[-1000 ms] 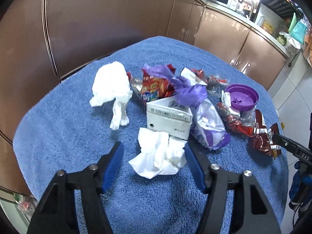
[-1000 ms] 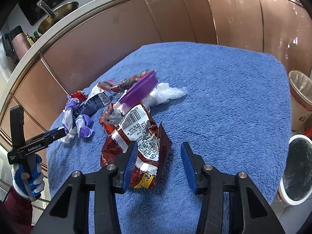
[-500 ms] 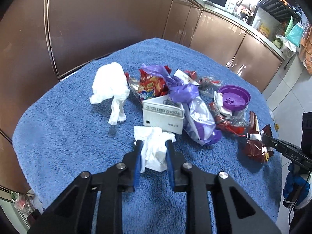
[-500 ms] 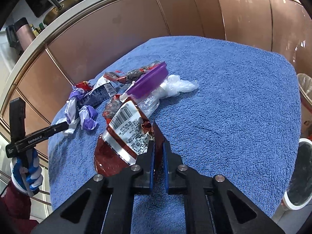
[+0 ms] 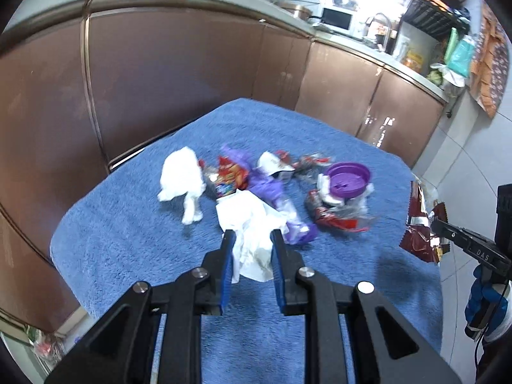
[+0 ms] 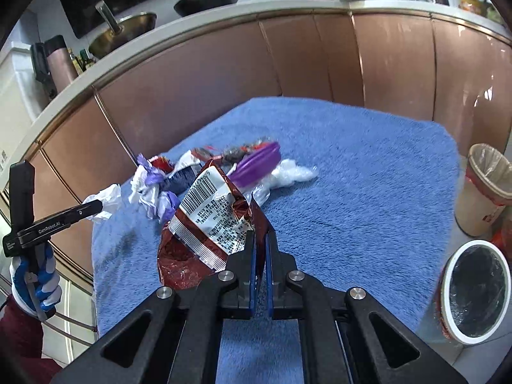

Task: Collect trash
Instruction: 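Carry the tissue and wrapper in both tools over the white bucket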

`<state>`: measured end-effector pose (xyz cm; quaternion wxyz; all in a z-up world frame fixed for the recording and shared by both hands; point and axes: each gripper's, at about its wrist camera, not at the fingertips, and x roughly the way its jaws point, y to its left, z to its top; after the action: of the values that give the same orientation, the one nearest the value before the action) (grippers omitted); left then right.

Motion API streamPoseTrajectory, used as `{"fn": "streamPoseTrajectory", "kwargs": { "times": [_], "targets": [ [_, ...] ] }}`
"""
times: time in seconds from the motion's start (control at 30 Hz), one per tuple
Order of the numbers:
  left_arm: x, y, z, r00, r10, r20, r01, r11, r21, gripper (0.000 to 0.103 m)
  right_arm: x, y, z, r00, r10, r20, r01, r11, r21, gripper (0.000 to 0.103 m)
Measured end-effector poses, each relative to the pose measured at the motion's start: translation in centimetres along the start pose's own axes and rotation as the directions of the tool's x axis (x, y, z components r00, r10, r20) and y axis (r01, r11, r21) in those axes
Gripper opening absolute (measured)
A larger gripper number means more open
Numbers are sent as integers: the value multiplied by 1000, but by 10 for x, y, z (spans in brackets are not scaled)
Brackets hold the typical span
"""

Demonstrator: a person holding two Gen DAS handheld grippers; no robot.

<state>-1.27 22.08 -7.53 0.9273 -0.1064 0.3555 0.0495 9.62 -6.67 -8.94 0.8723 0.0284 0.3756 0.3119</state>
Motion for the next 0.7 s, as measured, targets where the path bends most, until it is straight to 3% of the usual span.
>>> {"fn": "streamPoseTrajectory", "kwargs": {
  "times": [0.23, 0.4, 0.53, 0.7],
  "targets": [
    [-12, -45, 9, 997, -76, 22, 74, 993, 87, 20, -45, -19, -11, 995, -72, 69, 69, 996, 51, 5],
    [-12, -90, 17, 989, -146, 13, 141, 974, 178, 20, -78, -50, -23, 982, -160, 99, 147, 981, 128, 5],
    [-8, -133, 25, 976, -218, -10, 213, 943, 256, 20, -103, -87, -36, 960, -257, 109, 230, 950, 211, 5],
    [1, -206, 38, 946, -318, -63, 318, 877, 361, 20, -127, -129, -50, 919, -380, 108, 333, 892, 307, 5]
  ]
}}
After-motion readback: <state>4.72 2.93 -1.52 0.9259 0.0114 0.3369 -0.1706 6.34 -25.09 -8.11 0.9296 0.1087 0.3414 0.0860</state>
